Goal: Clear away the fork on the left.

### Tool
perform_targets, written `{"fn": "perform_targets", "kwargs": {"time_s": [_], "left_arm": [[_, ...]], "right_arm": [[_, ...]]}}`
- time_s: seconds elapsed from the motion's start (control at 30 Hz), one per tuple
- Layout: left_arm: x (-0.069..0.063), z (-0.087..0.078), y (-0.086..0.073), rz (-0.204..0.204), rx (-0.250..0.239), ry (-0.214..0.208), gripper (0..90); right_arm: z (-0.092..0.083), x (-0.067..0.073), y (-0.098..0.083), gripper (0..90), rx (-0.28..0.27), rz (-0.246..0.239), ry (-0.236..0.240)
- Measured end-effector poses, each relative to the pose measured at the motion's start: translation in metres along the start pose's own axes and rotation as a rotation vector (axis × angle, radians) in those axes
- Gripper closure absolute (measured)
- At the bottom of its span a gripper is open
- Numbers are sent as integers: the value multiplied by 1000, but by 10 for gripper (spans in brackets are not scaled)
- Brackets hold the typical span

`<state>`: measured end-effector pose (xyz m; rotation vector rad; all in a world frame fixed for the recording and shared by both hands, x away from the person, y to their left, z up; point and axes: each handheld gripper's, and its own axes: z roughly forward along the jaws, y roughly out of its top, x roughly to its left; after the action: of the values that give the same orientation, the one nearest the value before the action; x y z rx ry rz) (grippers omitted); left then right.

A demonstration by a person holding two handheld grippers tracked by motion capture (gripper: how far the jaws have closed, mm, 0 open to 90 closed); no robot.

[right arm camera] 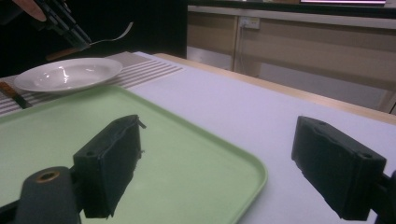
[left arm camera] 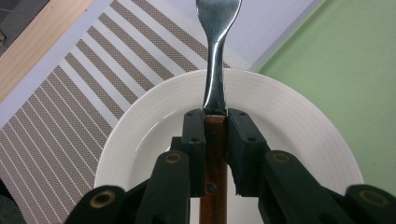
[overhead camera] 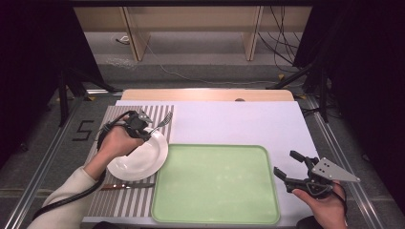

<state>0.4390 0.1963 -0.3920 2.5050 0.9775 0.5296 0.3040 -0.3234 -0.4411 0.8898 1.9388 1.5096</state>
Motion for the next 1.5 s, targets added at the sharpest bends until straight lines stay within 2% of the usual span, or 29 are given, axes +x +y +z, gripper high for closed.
{"fn": "perform_targets", "kwargs": {"time_s": [0.4, 0.57, 0.67, 0.83, 0.97, 1.0, 1.23, 1.4, 1.5], "left_arm": [[-19, -6, 0, 33, 0, -34, 773], [-32, -8, 0, 45, -4, -71, 773], [-37, -9, 0, 53, -4, -76, 773], [-50, -9, 0, 48, 9, -111, 773], [-58, -8, 0, 40, 18, -122, 772], [-63, -8, 0, 45, 21, -132, 772], [-76, -10, 3, 62, 26, -149, 772], [-89, -9, 2, 67, 32, -189, 772], [-92, -8, 2, 55, 30, -210, 772]], "right_arm": [[0, 0, 0, 170, 3, -1, -2], [0, 0, 0, 170, -1, -1, 0], [-1, 0, 0, 170, 1, 0, -2], [-1, 0, 0, 170, 0, 0, -3], [-1, 0, 0, 171, -5, -1, -1], [0, 0, 0, 170, -7, 0, 0], [-1, 0, 0, 170, 0, 1, -4], [-1, 0, 0, 170, 0, 3, -4], [-1, 0, 0, 170, -1, 2, -3]]}}
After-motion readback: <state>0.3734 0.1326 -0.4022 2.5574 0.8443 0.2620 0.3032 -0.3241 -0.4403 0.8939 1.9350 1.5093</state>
